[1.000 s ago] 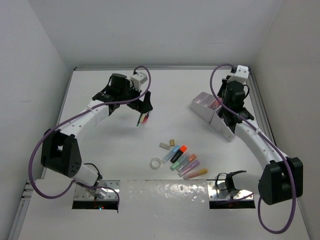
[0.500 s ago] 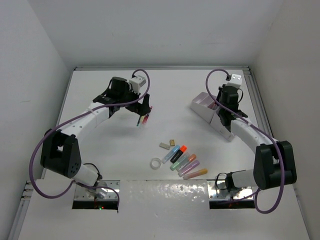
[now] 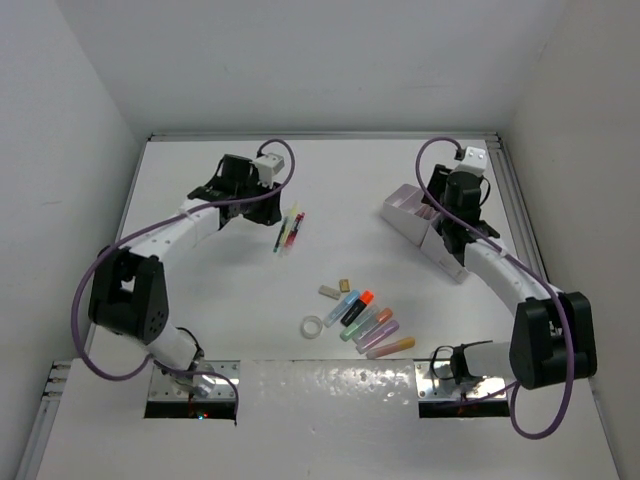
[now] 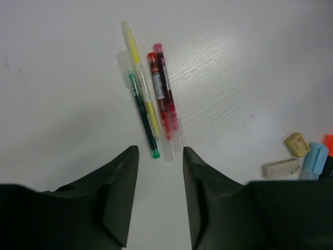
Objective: Sort the stationery into containers
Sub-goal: Pick up the pen from the center of the board.
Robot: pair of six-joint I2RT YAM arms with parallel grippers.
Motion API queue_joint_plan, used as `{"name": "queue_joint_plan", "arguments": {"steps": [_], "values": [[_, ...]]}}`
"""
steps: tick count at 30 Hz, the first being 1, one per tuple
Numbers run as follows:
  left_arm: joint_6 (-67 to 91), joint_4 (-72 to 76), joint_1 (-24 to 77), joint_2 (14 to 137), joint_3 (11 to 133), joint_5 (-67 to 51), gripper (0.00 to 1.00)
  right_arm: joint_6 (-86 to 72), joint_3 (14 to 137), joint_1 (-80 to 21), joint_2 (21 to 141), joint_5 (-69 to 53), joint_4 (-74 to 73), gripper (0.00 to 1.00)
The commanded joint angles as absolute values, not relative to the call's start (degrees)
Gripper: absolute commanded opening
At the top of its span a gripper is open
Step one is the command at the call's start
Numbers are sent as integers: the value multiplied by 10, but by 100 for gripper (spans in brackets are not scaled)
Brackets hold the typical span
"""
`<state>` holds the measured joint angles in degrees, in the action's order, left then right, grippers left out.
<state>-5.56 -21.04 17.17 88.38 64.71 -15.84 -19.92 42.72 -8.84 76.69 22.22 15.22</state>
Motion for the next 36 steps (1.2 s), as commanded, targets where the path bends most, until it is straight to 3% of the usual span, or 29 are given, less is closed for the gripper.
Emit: {"name": "queue_joint_plan", "arguments": {"steps": [1,9,15,36], "values": [[-76,-245,164,941,685,-131,34,-178,467,-98,722,208,159,59],[-99,-258,166,1062,755,-106,39,-155,475,-157,653,192,140,59],[-98,-245,168,1108,787,-89,37,-154,459,-169,613,199,123,60],[-96,-225,198,1126,762,-77,40,-162,426,-171,567,219,79,59]]}}
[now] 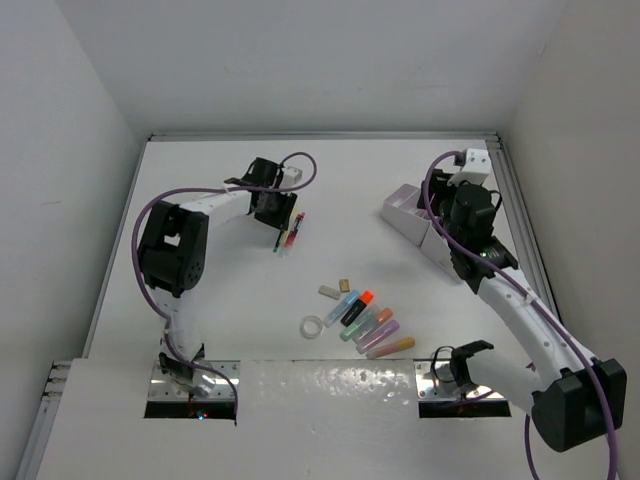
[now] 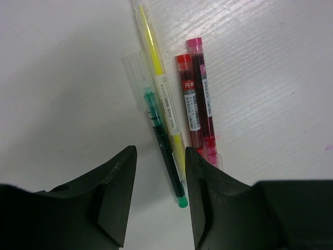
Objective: Sort the stationery into containers
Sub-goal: Pick up the pen from the center of the board.
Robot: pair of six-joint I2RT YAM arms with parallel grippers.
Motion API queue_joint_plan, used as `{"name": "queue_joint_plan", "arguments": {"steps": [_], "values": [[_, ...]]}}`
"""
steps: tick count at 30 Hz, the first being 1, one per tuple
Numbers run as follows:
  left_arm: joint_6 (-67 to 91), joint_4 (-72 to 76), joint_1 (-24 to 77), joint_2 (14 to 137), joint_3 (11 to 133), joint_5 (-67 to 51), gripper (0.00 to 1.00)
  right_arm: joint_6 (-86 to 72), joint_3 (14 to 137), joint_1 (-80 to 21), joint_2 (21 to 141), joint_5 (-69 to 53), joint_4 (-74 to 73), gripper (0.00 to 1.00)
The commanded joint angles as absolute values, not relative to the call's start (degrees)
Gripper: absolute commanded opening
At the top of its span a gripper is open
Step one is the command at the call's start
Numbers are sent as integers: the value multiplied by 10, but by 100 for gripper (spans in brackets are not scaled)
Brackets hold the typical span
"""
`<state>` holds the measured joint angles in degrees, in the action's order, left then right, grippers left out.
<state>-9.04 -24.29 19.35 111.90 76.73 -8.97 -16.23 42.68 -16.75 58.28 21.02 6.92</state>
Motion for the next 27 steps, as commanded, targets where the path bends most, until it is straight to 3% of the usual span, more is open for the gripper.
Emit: {"name": "queue_joint_plan", "arguments": {"steps": [1,7,23,25,27], "values": [[-96,-224,199,1129,762,-75,40,-161,425,-171,564,219,79,59],[-91,-223,198,1139,765,-62,30,-161,418,-171,555,222,78,59],[-99,-235,197,1154,769,-23,26,-158,411,-171,543,226,73,60],[-101,-241,196,1159,766,-11,22,-157,413,-171,542,227,71,60],[-101,-246,196,1165,762,-11,5,-156,416,-171,539,224,65,60]]}}
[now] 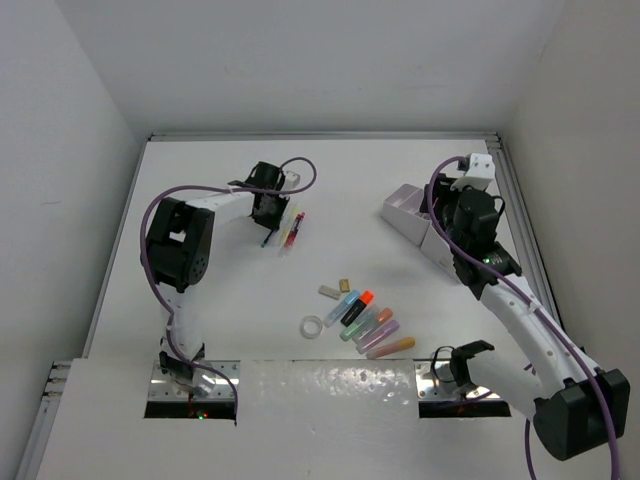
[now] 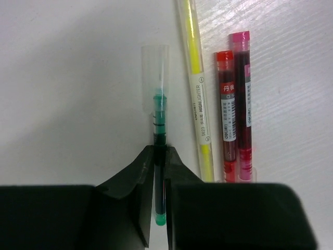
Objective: Sort the stationery into containers
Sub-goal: Pick up the pen from the center of the board.
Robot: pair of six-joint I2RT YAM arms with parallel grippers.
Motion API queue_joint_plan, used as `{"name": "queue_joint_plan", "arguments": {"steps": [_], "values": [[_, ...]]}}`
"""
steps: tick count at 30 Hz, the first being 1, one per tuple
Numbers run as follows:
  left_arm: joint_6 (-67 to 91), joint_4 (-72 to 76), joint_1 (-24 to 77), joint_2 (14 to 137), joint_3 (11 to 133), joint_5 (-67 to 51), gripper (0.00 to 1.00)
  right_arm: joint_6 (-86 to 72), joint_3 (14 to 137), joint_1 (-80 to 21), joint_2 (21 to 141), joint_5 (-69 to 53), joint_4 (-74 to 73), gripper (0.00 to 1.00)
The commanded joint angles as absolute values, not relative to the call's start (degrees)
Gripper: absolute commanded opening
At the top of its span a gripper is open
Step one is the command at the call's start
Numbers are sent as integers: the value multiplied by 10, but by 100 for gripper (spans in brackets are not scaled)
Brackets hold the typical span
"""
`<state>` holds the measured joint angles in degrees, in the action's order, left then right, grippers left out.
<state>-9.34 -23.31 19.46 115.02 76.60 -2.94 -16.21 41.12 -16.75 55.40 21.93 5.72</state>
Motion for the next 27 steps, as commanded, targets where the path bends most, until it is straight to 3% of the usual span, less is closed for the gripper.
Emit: {"name": "queue_joint_plan", "arguments": {"steps": [1,7,13,19,27], "values": [[-98,-248,196,1163,759,-11,0,-155,418,-171,539,222,61,60],[-99,-252,182,1122,803,-19,0,-162,444,-175,548,183,8,59],[-166,-270,174,1040,915,-144,0,-218,499,-232,607,128,-19,58],[-229,-354,207,1001,965,-304,0,-319,522,-294,676,60,155,58],[-157,-346,256,983,968,-337,0,-426,564,-348,793,71,279,61]]}}
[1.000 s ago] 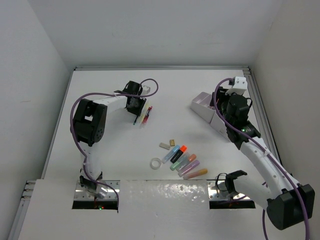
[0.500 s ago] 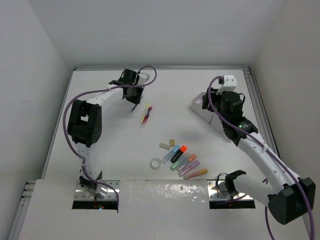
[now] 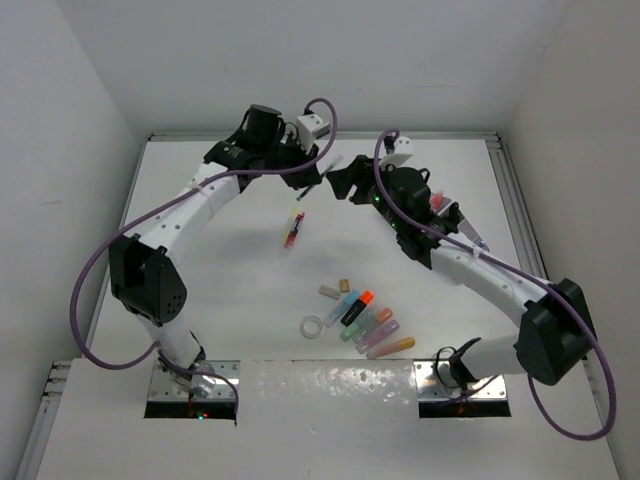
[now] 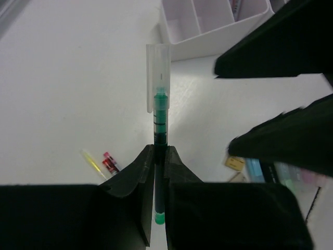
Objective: Sort the stationery into containers
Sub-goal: Pick up the pen from the center of the board.
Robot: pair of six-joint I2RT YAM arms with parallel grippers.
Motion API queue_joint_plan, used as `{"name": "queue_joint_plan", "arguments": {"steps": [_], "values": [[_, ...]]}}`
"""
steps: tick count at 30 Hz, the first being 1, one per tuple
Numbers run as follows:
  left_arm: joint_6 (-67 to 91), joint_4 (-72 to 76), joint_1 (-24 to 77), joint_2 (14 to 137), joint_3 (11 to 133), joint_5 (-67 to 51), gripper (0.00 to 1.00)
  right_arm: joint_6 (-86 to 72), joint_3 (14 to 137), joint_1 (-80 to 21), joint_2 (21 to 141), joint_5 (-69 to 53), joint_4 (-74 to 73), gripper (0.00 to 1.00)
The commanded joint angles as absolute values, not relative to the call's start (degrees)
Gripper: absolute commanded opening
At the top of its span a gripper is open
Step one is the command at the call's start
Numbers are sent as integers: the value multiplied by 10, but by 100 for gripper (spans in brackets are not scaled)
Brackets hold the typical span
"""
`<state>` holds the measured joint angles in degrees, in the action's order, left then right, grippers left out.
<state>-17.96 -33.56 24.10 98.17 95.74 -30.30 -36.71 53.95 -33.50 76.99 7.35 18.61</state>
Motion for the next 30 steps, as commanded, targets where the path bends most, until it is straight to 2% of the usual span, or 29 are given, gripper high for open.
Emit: {"name": "queue_joint_plan", "arguments": {"steps": [1,8,10,12,15,17,18,19,22,27,28,29,30], "values": [[-156,-348,258,983,970,-337,0,-429,564,-354,801,83,292,62],[-142,-351,272,983,982,-351,0,-463,569,-356,843,122,306,59],[-137,-348,274,983,982,-354,0,-465,567,-358,848,129,311,55],[-136,-347,280,983,982,-358,0,-467,565,-357,855,136,318,44],[-135,-347,288,986,976,-363,0,-469,565,-357,864,150,321,40],[-134,-345,294,987,974,-365,0,-468,565,-356,867,151,323,34],[-133,-343,294,987,973,-366,0,-467,565,-355,868,150,327,29],[-127,-339,296,987,971,-367,0,-463,565,-354,871,150,328,17],[-116,-329,296,987,972,-372,0,-464,561,-350,868,154,329,0],[-117,-325,296,991,978,-366,0,-460,533,-330,844,165,330,0],[-112,-323,296,991,976,-361,10,-444,527,-324,832,163,329,0],[-106,-323,295,991,976,-354,53,-433,526,-319,824,163,316,0],[-103,-323,294,991,972,-342,85,-419,526,-304,817,164,307,0]]}}
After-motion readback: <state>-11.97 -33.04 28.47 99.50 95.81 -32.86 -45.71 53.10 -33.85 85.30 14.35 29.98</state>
